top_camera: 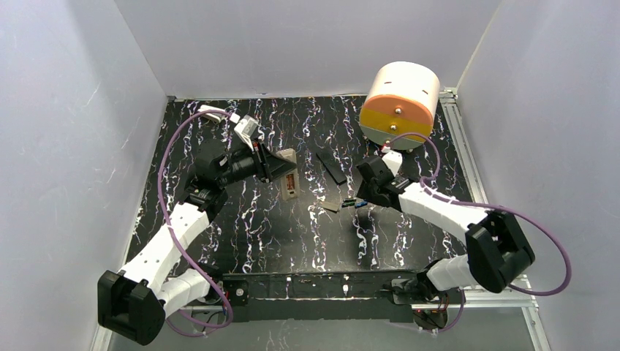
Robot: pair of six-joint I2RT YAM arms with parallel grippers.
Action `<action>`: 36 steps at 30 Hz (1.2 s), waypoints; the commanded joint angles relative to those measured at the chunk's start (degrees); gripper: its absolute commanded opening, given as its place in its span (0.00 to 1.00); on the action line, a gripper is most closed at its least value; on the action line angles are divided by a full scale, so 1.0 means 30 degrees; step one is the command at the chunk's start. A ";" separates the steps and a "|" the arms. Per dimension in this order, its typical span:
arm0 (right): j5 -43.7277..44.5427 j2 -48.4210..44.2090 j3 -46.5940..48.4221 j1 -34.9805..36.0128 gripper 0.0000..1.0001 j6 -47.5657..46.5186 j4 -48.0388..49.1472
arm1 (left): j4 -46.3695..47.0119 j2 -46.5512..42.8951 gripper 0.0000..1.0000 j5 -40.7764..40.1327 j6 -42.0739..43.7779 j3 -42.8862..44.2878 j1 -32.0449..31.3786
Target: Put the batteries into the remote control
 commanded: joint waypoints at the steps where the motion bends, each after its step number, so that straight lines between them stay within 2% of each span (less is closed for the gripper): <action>1: 0.0520 0.1033 0.0005 -0.0814 0.48 0.2084 0.0021 | -0.0397 -0.0847 0.00 0.0245 0.0705 -0.0386 0.0100; 9: -0.0049 0.2550 0.0500 -0.1056 0.43 0.2596 0.0709 | -0.1126 -0.0914 0.00 0.0069 0.1179 -0.0615 0.0104; 19: -0.0839 0.4059 0.0945 -0.1056 0.43 0.3481 0.0338 | -0.1521 -0.0397 0.00 -0.0101 0.1444 -0.0546 0.0091; 24: -0.0850 0.4743 0.1419 -0.1040 0.35 0.3510 -0.0276 | -0.1601 -0.0501 0.00 -0.0332 0.1538 -0.0635 0.0110; 29: -0.0523 0.4845 0.1815 -0.1030 0.25 0.1882 -0.1108 | -0.2028 -0.0706 0.00 -0.0626 0.1750 -0.0620 0.0106; 36: -0.1602 0.5178 0.2347 -0.0999 0.19 -0.2608 -0.1878 | -0.2202 -0.0712 0.00 -0.0766 0.1829 -0.0595 0.0117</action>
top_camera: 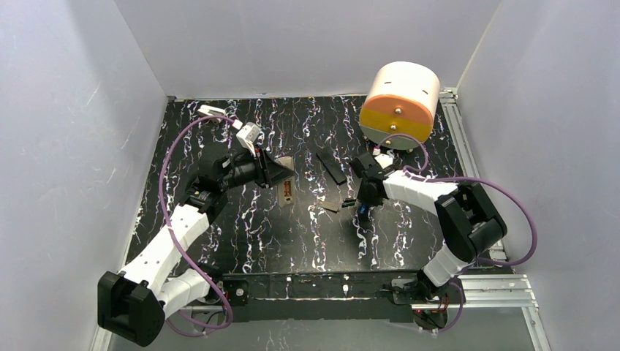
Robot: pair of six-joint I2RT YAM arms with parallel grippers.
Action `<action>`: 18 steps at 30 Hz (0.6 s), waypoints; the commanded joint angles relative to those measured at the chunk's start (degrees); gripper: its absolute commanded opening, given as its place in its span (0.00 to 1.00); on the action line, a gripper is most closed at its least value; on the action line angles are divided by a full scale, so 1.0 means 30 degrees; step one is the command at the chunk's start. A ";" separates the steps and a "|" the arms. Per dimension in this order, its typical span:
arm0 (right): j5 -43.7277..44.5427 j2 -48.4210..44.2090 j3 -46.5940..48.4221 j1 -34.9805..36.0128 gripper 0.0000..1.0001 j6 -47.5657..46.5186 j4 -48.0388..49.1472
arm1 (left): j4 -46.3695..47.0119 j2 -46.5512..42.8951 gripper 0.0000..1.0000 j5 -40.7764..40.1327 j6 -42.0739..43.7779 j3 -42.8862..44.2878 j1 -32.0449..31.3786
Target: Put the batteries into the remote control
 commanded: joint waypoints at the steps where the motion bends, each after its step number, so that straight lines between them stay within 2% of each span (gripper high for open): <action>1: -0.0490 0.0333 0.0928 0.0052 0.19 -0.3496 -0.1361 | -0.0038 -0.0486 0.00 -0.0083 0.0325 -0.0066 0.0112; 8: -0.2112 0.0960 0.1331 0.0044 0.37 -0.4556 -0.1784 | -0.0038 -0.0424 0.00 0.0110 0.0397 -0.0011 0.0105; 18: -0.2245 0.1132 0.1106 0.0055 0.35 -0.3740 -0.2849 | -0.0038 -0.0576 0.00 -0.0032 0.0416 -0.0163 0.0101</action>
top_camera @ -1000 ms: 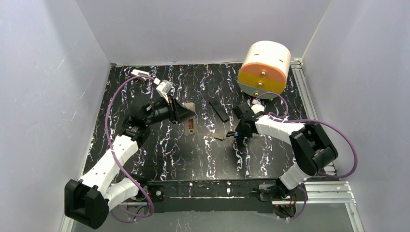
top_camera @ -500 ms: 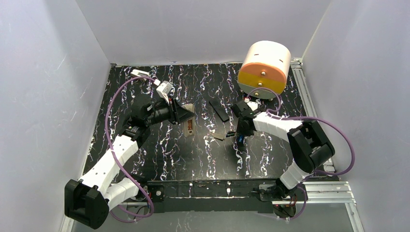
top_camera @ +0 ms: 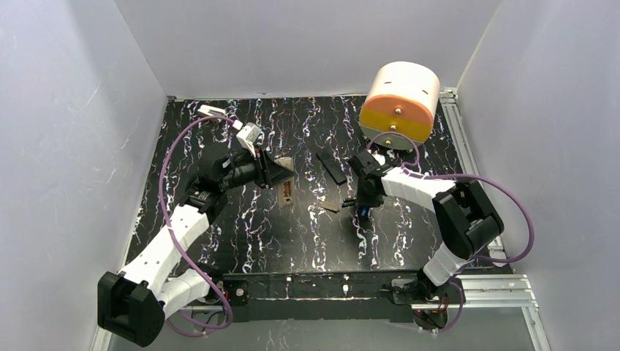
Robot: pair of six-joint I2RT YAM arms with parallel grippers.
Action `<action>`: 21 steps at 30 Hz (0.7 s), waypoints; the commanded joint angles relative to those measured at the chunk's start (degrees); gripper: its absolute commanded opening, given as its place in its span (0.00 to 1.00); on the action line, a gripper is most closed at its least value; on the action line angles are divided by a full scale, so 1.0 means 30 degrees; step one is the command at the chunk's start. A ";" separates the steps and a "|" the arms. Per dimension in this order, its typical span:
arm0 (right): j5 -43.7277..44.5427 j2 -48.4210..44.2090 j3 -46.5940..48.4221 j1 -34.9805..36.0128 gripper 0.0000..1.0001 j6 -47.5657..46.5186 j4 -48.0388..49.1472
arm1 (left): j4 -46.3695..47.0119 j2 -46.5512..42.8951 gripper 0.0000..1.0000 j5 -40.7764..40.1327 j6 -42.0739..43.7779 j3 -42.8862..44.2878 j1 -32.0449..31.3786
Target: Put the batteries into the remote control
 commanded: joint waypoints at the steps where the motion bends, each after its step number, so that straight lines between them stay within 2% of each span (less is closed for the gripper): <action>1: -0.0269 0.0498 0.0226 0.0056 0.35 0.0310 -0.1823 | 0.0166 -0.0538 0.00 0.0049 0.0235 -0.0132 0.0104; 14: 0.0052 0.0778 0.0271 0.0427 0.22 0.0116 -0.1430 | 0.0166 -0.0449 0.00 0.0316 0.0041 -0.0183 0.0092; 21: -0.0123 0.1403 0.0140 0.0419 0.27 -0.0421 -0.0629 | 0.0166 0.0364 0.00 0.0379 -0.0544 -0.0095 0.0118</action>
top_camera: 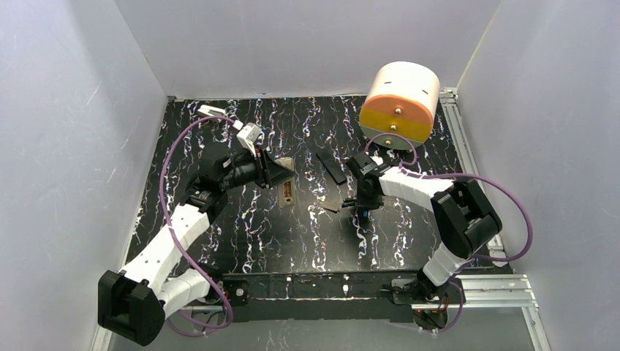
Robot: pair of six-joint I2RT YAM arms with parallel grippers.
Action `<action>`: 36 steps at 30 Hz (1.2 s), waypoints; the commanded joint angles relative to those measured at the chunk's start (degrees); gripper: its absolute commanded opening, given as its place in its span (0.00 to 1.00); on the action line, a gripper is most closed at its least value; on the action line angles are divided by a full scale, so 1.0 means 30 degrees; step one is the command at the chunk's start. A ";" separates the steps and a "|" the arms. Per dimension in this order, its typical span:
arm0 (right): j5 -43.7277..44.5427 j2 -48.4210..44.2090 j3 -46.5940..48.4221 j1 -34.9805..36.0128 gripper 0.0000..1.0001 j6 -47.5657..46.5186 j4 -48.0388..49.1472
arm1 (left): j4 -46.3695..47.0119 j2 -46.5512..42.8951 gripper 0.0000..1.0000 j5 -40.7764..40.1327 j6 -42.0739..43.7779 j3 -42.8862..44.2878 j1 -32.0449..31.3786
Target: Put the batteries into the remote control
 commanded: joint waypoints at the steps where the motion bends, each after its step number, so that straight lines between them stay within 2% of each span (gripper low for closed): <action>1: -0.0121 0.1250 -0.0200 0.0113 0.27 -0.0374 0.0544 | 0.0159 0.0564 0.00 0.0458 -0.0482 -0.0047 0.0113; 5: 0.0364 0.0992 -0.0495 0.0115 0.13 -0.0501 0.0623 | 0.0140 0.1565 0.00 0.0637 -0.1154 0.0229 0.0119; 7: 0.1198 0.0478 -0.0342 0.0226 0.09 -0.0502 0.0292 | 0.0134 0.2063 0.00 0.0787 -0.1704 0.0406 0.0106; 15: 0.2756 -0.3425 0.1071 0.1085 0.09 -0.0931 0.0192 | 0.0782 0.4003 0.00 -0.0030 -0.4727 0.0968 -0.0546; 22: 0.2893 -0.6125 0.2661 0.3927 0.08 -0.1594 0.2910 | 0.4257 0.5772 0.00 -0.0747 -0.9635 0.0623 -0.0770; 30: 0.3095 -0.8362 0.1768 0.6710 0.09 -0.2552 0.8369 | 0.4882 0.6127 0.00 -0.0772 -1.0474 0.0769 -0.0796; 36: 0.2307 -0.8577 0.1189 0.7381 0.09 -0.3347 1.0288 | 0.4985 0.6141 0.00 -0.0572 -1.1333 0.0780 -0.0845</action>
